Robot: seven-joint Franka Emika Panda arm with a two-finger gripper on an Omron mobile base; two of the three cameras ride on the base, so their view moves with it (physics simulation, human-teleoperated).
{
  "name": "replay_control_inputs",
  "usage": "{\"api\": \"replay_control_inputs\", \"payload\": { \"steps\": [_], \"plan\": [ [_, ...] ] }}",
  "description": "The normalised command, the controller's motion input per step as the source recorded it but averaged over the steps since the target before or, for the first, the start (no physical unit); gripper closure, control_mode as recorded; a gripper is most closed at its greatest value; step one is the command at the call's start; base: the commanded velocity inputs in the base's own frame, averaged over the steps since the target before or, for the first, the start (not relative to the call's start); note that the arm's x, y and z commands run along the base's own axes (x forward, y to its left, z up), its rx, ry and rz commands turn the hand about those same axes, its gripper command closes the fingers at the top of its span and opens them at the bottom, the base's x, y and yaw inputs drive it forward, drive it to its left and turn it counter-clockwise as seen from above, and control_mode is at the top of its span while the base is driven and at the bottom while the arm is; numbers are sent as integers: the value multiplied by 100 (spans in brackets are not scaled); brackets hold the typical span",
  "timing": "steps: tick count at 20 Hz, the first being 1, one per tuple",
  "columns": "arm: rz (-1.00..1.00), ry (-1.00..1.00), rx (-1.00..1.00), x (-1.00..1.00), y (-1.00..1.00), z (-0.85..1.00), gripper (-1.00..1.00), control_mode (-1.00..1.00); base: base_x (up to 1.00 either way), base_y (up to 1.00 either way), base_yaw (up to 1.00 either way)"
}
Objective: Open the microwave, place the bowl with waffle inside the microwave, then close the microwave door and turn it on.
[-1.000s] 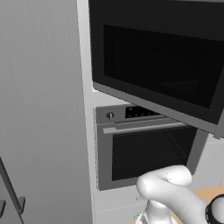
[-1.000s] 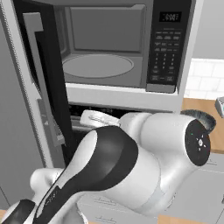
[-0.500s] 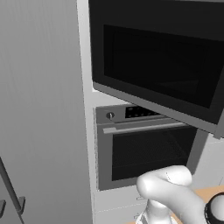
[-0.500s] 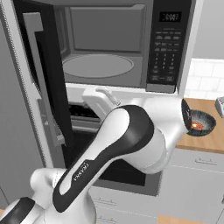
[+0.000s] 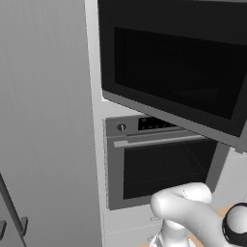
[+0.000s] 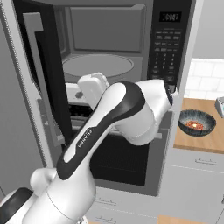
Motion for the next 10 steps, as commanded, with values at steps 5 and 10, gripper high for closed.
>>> {"api": "replay_control_inputs", "payload": {
  "steps": [5, 10],
  "plan": [
    [22, 20, 0, -27, 60, 1, -100, -100, 0, 0, 0],
    [21, 15, 0, -48, 96, 10, -100, -100, 0, 0, 0]
  ]
}}
